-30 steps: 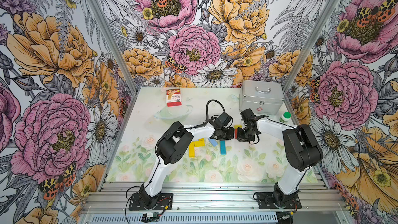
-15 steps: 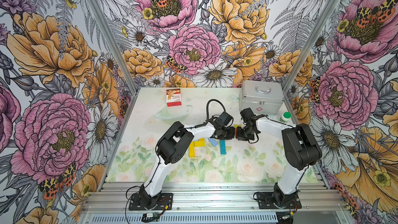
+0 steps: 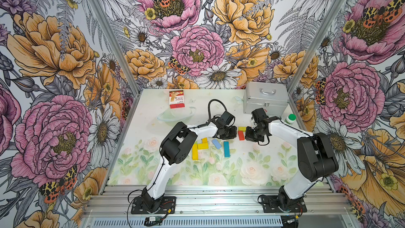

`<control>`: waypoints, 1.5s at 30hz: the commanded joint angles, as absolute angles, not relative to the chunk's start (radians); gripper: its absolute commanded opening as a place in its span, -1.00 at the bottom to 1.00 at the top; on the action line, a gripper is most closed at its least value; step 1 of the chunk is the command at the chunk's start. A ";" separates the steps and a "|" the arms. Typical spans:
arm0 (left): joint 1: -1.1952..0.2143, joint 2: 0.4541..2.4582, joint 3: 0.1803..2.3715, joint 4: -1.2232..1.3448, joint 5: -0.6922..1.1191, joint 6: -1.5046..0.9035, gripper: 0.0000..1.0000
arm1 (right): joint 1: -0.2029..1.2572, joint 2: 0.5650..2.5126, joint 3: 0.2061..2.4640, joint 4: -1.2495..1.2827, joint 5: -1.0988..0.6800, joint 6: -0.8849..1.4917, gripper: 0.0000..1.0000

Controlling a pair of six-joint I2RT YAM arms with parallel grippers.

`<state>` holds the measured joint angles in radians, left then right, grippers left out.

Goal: Assemble the letter p with building blocks
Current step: Assemble the building block at the center of the board.

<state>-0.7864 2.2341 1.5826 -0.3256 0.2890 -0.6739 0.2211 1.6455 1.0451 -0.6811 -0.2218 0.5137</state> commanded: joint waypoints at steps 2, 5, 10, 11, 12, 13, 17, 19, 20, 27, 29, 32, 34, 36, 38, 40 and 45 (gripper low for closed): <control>-0.779 2.273 1.630 -0.314 0.310 -0.672 -1.00 | 0.157 1.604 1.075 -0.716 -0.226 0.483 -1.00; -0.782 2.283 1.643 -0.314 0.311 -0.674 -1.00 | 0.099 1.599 1.068 -0.717 -0.226 0.469 -1.00; -0.781 2.299 1.659 -0.316 0.318 -0.678 -1.00 | 0.032 1.600 1.068 -0.716 -0.213 0.448 -1.00; -0.780 2.301 1.661 -0.316 0.317 -0.678 -1.00 | 0.023 1.602 1.069 -0.717 -0.215 0.445 -1.00; -0.779 2.302 1.663 -0.316 0.317 -0.678 -1.00 | 0.018 1.603 1.069 -0.715 -0.215 0.443 -1.00; -0.779 2.302 1.663 -0.316 0.318 -0.680 -1.00 | 0.012 1.605 1.069 -0.715 -0.216 0.441 -1.00; -0.776 2.305 1.667 -0.316 0.316 -0.681 -1.00 | 0.005 1.608 1.063 -0.716 -0.214 0.434 -1.00; -0.777 2.308 1.674 -0.317 0.320 -0.680 -1.00 | 0.003 1.612 1.059 -0.715 -0.216 0.433 -1.00; -0.776 2.311 1.675 -0.316 0.322 -0.680 -1.00 | 0.002 1.611 1.056 -0.715 -0.218 0.434 -1.00; -0.774 2.321 1.687 -0.316 0.324 -0.681 -1.00 | 0.000 1.608 1.047 -0.715 -0.215 0.433 -1.00; -0.775 2.318 1.686 -0.316 0.321 -0.681 -1.00 | 0.000 1.608 1.046 -0.715 -0.214 0.433 -1.00; -0.772 2.314 1.679 -0.316 0.319 -0.680 -1.00 | 0.000 1.610 1.047 -0.715 -0.215 0.433 -1.00; -0.769 2.306 1.676 -0.316 0.315 -0.680 -1.00 | -0.001 1.608 1.046 -0.715 -0.216 0.433 -1.00; -0.769 2.303 1.674 -0.314 0.307 -0.680 -1.00 | -0.001 1.612 1.046 -0.713 -0.216 0.433 -1.00; -0.767 2.308 1.682 -0.315 0.311 -0.678 -1.00 | -0.001 1.616 1.048 -0.713 -0.218 0.431 -1.00; -0.767 2.314 1.691 -0.314 0.312 -0.678 -1.00 | -0.001 1.613 1.046 -0.713 -0.219 0.431 -1.00; -0.767 2.287 1.687 -0.314 0.292 -0.668 -1.00 | -0.001 1.591 1.042 -0.714 -0.220 0.429 -1.00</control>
<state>-0.7799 2.3001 1.6684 -0.3176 0.3077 -0.6781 0.0048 1.6173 1.0481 -0.7170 -0.2218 0.4458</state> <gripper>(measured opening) 0.042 0.047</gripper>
